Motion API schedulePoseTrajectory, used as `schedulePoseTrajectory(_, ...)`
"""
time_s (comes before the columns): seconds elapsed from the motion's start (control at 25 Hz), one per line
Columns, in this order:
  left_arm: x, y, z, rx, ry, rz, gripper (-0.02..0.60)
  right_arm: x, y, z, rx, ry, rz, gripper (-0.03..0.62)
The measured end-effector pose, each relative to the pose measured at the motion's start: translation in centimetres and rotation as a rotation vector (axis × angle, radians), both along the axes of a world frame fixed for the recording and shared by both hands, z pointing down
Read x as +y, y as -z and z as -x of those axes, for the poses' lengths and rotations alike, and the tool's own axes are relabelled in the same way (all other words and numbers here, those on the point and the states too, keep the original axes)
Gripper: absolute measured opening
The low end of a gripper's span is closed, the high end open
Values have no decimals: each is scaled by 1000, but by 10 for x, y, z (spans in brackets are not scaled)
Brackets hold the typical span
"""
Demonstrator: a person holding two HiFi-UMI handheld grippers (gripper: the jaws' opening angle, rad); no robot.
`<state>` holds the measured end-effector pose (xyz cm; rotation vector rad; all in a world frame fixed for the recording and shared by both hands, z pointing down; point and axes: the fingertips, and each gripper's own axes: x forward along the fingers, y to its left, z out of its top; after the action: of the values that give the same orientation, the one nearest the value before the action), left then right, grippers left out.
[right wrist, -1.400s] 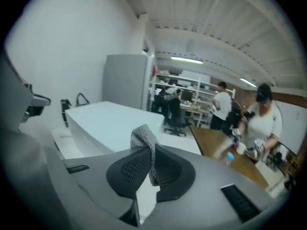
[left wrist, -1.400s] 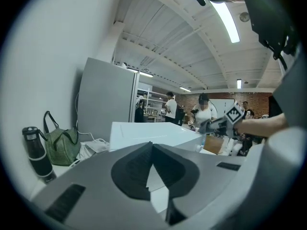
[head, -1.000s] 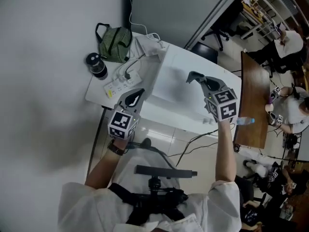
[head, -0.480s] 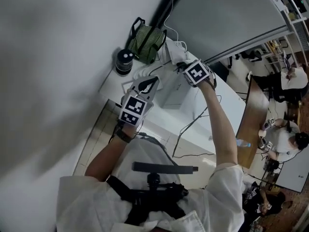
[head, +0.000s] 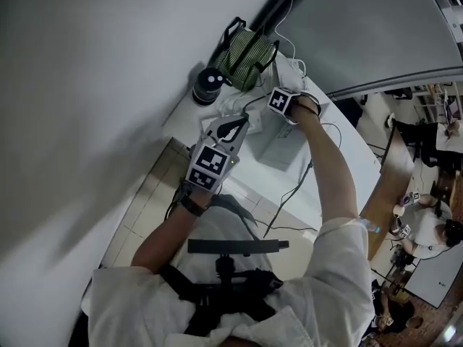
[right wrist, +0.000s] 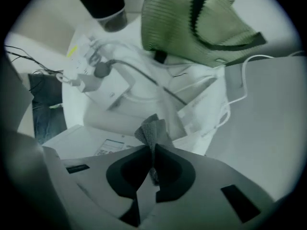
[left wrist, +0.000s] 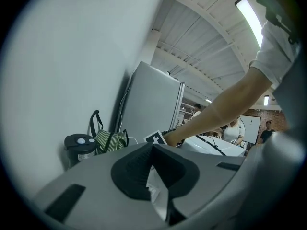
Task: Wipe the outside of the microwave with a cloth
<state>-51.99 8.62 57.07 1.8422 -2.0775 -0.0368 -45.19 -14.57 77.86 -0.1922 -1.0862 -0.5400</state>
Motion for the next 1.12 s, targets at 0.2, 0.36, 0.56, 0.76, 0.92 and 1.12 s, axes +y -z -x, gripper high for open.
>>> schedulePoseTrajectory(0.2, -3, -14, 11, 14, 22, 18, 8, 114, -24, -43, 222, -44, 443, 20)
schedulePoseTrajectory(0.36, -1, -13, 12, 19, 38, 13, 8, 216, 15, -80, 386, -54, 770, 20)
schedulePoseTrajectory(0.56, -9, -11, 12, 17, 32, -2, 8, 192, 13, -73, 374, 41, 638, 20)
schedulePoseTrajectory(0.76, -16, -8, 13, 14, 24, -8, 8, 67, 12, -38, 273, 83, 238, 20)
schedulePoseTrajectory(0.92, -19, -10, 18, 15, 18, -6, 8, -14, 31, -13, 168, 84, 42, 20)
schedulePoseTrajectory(1.12, -25, -9, 19, 18, 0, -3, 8, -67, 95, 11, -21, 75, -173, 20)
